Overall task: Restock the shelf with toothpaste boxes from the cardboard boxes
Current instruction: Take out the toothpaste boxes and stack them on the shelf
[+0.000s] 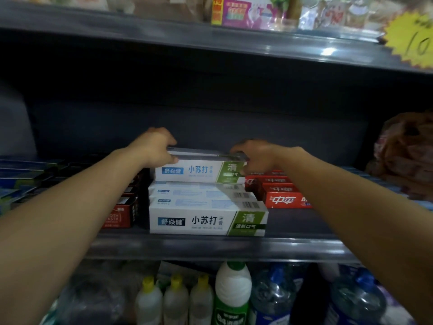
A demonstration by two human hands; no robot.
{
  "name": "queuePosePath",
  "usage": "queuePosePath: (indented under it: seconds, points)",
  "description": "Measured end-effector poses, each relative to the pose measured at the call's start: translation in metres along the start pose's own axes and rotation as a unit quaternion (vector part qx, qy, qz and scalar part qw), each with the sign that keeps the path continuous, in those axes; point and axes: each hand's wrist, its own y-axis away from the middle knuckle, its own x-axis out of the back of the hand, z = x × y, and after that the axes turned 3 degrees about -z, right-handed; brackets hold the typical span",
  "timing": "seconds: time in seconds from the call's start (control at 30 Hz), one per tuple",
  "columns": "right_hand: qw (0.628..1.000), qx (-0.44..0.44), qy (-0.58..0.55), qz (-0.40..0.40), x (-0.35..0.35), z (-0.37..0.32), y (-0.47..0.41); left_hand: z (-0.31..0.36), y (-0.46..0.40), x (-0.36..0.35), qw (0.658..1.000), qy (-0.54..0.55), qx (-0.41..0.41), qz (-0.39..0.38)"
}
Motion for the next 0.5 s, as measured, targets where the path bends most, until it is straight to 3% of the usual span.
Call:
queuePosePath:
  seconds: [0.2,0.5]
  points:
    - [1.0,0.0,0.011,0.015,0.002,0.01,0.044,0.062,0.018,-0.002,0.995,0.058,-0.073,0.036]
    - [0.998,-0.04,0.04,0.021,-0.014,0.056,0.157,0.18,0.052,-0.042,0.978,0.096,-0.187,-0.013]
